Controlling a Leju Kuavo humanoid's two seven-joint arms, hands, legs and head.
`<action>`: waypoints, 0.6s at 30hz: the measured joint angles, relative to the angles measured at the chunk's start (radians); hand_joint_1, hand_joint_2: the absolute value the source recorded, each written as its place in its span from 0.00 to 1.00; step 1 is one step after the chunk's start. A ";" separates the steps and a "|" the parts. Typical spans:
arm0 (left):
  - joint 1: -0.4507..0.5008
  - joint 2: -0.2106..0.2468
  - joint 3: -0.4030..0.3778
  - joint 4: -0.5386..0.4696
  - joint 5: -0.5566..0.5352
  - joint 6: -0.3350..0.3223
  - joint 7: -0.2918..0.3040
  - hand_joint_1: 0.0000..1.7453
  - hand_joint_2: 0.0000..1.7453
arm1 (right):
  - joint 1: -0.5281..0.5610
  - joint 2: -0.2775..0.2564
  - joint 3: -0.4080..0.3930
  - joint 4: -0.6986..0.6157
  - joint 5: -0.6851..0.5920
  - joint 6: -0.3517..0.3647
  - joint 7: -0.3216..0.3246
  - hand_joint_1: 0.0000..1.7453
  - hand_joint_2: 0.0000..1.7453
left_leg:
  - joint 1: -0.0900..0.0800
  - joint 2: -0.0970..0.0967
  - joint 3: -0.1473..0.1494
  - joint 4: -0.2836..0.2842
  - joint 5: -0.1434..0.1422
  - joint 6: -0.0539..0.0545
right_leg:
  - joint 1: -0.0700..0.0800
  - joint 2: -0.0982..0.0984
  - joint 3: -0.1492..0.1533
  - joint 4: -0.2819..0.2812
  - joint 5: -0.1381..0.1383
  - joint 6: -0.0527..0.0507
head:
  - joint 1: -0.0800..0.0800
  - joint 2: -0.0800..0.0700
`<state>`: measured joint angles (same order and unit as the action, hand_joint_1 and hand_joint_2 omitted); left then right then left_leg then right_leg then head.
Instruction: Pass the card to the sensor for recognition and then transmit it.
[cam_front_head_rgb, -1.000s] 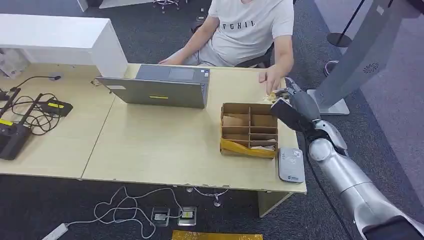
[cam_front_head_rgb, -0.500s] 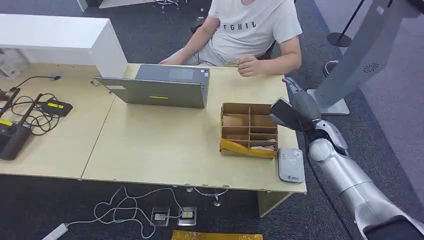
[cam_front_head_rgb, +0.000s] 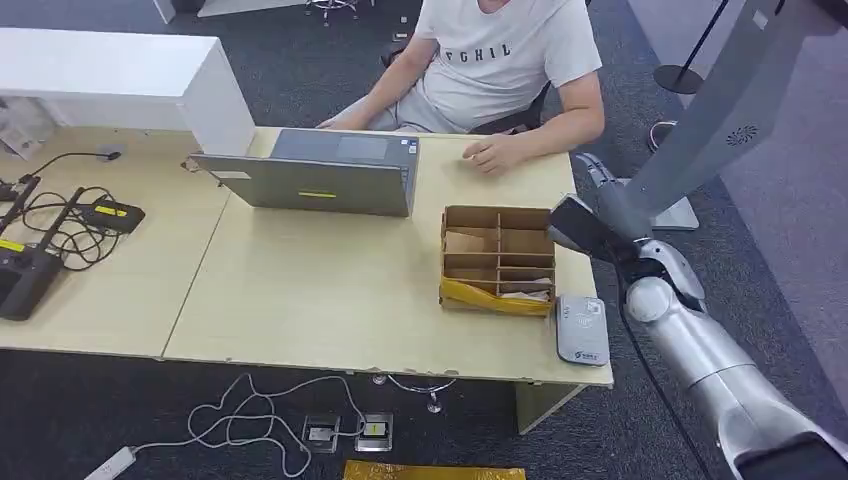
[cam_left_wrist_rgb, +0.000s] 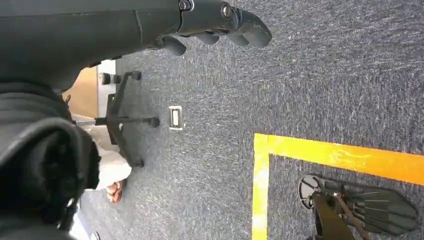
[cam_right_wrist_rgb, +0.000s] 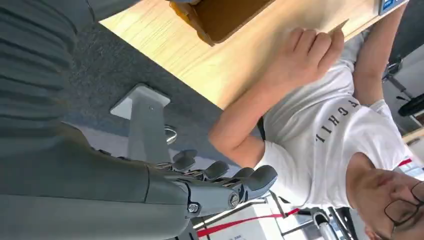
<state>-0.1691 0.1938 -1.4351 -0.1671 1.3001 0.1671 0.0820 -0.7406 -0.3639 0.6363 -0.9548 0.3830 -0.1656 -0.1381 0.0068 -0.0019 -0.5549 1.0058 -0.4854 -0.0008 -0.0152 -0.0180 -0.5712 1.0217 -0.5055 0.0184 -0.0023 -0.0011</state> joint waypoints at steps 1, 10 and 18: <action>0.000 0.000 0.000 0.000 0.000 0.000 0.000 0.00 0.00 | 0.001 -0.001 0.000 -0.003 0.002 0.000 0.000 0.00 1.00 | 0.000 0.000 0.000 0.000 0.000 0.000 | 0.000 0.000 0.000 0.000 0.000 0.000 | 0.000 0.000; 0.000 0.000 0.000 0.000 0.003 0.008 0.001 0.00 0.00 | 0.004 -0.031 -0.001 -0.042 0.071 -0.004 0.021 0.00 1.00 | 0.000 0.000 0.000 0.000 0.000 0.000 | 0.000 0.000 0.000 0.000 0.000 0.000 | 0.000 0.000; 0.000 -0.002 0.000 0.000 0.014 0.010 0.002 0.00 0.00 | 0.023 -0.074 0.000 -0.134 0.150 0.047 0.087 0.00 1.00 | 0.000 0.000 0.000 0.000 0.000 0.000 | 0.000 0.000 0.000 0.000 0.000 0.000 | 0.000 0.000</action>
<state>-0.1688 0.1915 -1.4347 -0.1671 1.3138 0.1766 0.0835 -0.7173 -0.4383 0.6359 -1.0888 0.5333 -0.1182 -0.0507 0.0068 -0.0014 -0.5550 1.0059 -0.4854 -0.0008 -0.0152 -0.0178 -0.5714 1.0216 -0.5055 0.0184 -0.0023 -0.0011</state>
